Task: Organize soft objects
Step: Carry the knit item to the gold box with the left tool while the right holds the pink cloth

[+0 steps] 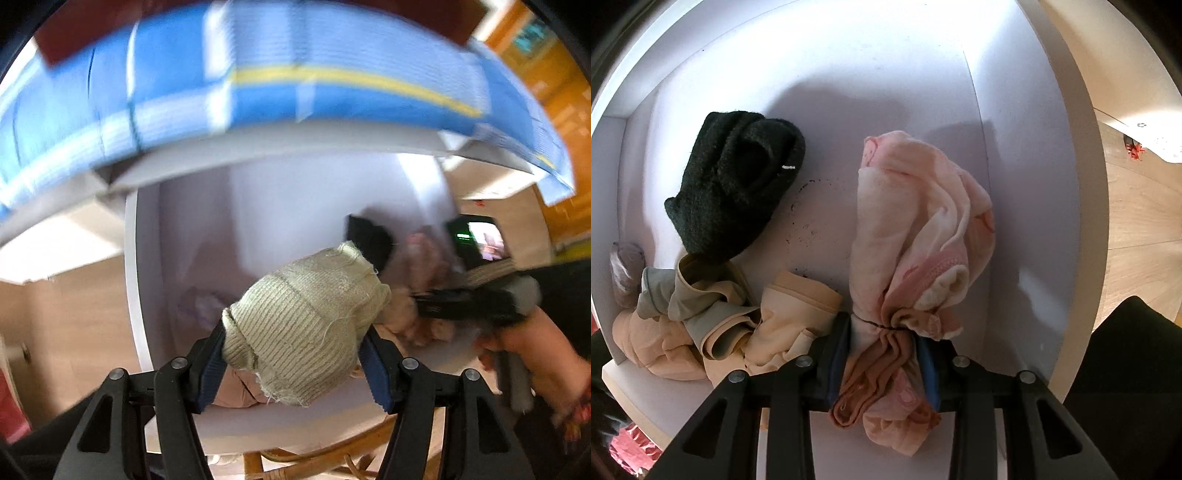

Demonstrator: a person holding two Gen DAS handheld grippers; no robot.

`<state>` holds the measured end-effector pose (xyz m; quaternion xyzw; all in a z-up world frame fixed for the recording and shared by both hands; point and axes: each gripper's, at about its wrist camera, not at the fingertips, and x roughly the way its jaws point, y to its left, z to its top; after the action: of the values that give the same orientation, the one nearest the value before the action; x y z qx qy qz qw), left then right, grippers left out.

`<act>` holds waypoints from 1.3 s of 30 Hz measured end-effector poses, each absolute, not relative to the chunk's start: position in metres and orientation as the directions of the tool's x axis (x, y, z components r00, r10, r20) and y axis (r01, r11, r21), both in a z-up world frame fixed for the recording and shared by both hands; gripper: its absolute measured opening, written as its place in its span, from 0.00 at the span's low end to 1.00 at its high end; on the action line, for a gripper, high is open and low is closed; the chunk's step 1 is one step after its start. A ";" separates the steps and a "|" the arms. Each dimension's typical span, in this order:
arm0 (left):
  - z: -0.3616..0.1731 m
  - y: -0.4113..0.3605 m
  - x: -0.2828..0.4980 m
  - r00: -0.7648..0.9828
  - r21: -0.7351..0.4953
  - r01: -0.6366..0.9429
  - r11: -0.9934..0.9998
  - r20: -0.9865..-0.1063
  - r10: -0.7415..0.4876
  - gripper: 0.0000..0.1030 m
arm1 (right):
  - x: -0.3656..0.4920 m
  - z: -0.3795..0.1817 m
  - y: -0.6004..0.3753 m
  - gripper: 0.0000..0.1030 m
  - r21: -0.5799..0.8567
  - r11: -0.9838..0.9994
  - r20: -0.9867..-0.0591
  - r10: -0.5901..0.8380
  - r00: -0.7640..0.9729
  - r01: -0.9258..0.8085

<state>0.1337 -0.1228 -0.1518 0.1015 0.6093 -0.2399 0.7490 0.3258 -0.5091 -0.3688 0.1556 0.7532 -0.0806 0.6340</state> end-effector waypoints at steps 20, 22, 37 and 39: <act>0.034 -0.117 0.175 0.405 -0.134 0.516 0.846 -0.832 -0.379 0.63 | 0.325 -0.381 -0.506 0.33 0.075 0.940 -0.980 0.131 -0.150 0.332; 0.042 -0.118 0.182 0.422 -0.125 0.506 0.853 -0.827 -0.371 0.63 | 0.325 -0.381 -0.506 0.33 0.075 0.940 -0.980 0.131 -0.150 0.332; 0.050 -0.117 0.284 0.517 0.070 0.395 0.916 -0.841 -0.158 0.63 | 0.326 -0.379 -0.511 0.33 0.085 0.936 -0.979 0.142 -0.147 0.342; 0.045 -0.118 0.300 0.514 0.100 0.386 0.917 -0.849 -0.124 0.63 | 0.326 -0.380 -0.512 0.33 0.088 0.934 -0.978 0.147 -0.147 0.345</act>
<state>0.2997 -0.1179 0.0450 0.1396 0.4702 -0.1485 0.8587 0.3258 -0.5123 -0.3796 0.1633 0.7532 -0.0786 0.6324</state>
